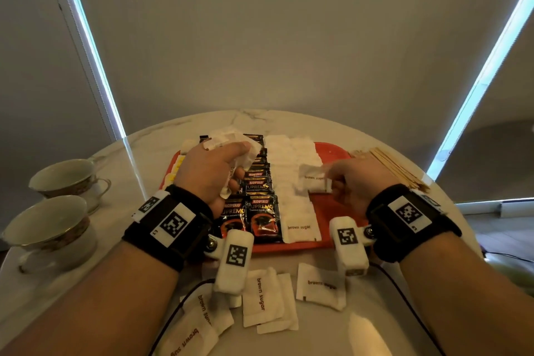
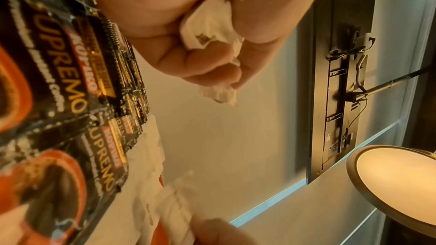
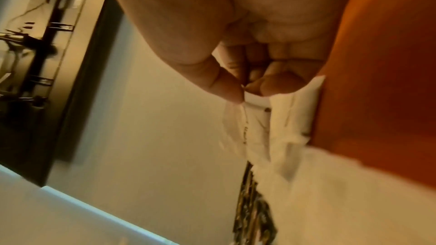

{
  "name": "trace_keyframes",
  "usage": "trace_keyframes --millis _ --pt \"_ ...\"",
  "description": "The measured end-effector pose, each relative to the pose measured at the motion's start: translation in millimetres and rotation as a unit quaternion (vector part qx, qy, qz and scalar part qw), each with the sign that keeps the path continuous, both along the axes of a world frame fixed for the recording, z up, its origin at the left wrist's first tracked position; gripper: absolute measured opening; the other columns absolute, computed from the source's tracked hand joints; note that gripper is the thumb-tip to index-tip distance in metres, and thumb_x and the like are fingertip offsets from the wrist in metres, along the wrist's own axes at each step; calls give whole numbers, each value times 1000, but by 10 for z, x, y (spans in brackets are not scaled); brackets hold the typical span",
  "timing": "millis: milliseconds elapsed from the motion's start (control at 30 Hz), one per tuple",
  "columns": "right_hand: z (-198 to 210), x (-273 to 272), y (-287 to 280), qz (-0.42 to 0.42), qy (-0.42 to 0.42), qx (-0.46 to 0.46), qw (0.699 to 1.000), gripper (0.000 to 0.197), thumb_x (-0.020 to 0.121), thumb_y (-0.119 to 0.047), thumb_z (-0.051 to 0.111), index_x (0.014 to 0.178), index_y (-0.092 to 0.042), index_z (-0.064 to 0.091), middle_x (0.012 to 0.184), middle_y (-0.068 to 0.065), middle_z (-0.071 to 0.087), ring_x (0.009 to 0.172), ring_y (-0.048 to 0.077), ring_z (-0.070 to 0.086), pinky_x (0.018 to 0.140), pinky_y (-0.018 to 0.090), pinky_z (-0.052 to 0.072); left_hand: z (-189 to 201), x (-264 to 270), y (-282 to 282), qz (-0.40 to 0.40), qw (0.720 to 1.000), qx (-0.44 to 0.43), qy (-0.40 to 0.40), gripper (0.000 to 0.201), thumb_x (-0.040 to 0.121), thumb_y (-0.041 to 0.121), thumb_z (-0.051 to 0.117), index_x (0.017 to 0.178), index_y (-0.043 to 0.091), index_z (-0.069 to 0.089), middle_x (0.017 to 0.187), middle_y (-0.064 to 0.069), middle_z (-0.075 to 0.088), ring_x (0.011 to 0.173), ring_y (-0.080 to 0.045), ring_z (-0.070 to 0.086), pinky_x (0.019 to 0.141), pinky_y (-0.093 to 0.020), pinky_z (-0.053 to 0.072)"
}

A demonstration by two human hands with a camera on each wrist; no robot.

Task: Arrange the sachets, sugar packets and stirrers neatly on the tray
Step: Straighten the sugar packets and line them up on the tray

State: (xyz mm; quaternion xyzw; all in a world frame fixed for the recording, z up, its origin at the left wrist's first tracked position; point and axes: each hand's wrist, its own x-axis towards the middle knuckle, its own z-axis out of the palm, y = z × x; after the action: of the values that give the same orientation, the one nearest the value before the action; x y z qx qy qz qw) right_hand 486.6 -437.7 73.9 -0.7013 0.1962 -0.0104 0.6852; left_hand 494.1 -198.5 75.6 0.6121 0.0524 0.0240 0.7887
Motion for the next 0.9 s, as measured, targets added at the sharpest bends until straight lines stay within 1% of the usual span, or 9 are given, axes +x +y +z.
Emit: trace_keyframes --millis 100,200,333,567,633,700,800,867,900 --pt "-60 39 -164 -23 56 -66 996 10 83 1 63 92 0 67 87 18 67 67 24 57 59 32 44 -8 10 6 -7 1000 -10 9 18 91 20 75 105 11 70 86 -6 66 50 -8 53 37 -20 36" --pt "-84 98 -240 -11 98 -104 990 18 86 -3 65 104 1 68 93 18 68 76 26 57 66 34 46 -25 14 6 -6 1000 -16 14 25 90 19 76 112 9 69 91 -8 66 51 -9 53 37 -20 36" --pt "-87 170 -243 14 133 -148 980 19 87 -8 70 105 -2 71 97 16 73 78 25 59 72 35 47 -12 -3 0 -3 1000 -11 12 19 91 17 75 108 11 70 95 -9 68 52 -9 54 37 -20 36" --pt "-17 175 -216 40 131 -165 977 15 91 -8 68 105 -4 73 94 16 74 76 24 58 74 37 48 -21 9 3 0 1000 -2 24 19 92 17 75 109 10 69 96 -10 67 50 -8 53 36 -19 35" --pt "-22 175 -224 61 114 -150 980 21 92 -1 64 112 -7 71 97 18 71 78 27 59 80 39 53 -17 9 5 -2 1000 -4 24 23 91 18 75 112 10 69 97 -11 67 50 -8 54 36 -19 35" --pt "-49 196 -236 43 78 -133 987 23 88 1 67 108 -9 71 102 20 72 82 30 63 87 44 57 -2 3 6 -6 1000 -9 23 23 92 17 74 112 10 69 97 -11 67 49 -8 54 36 -19 35" --pt "-25 138 -174 -7 38 -150 988 8 90 -6 69 97 -9 70 84 12 70 67 22 61 69 37 57 34 -19 -5 -5 999 -15 28 17 93 15 72 108 11 67 96 -11 65 48 -9 53 35 -19 35" --pt "0 68 -96 22 55 -100 993 10 94 -10 67 102 -4 67 74 7 62 62 18 57 60 31 51 52 -35 -16 3 999 -23 36 19 93 13 70 111 10 64 95 -13 64 47 -10 54 35 -19 35" --pt "5 39 -62 41 72 -81 993 13 95 -11 66 105 -3 67 76 7 62 64 18 59 60 30 50 61 -44 -22 6 999 -28 41 22 93 12 68 114 9 62 95 -15 64 46 -10 54 35 -19 35"
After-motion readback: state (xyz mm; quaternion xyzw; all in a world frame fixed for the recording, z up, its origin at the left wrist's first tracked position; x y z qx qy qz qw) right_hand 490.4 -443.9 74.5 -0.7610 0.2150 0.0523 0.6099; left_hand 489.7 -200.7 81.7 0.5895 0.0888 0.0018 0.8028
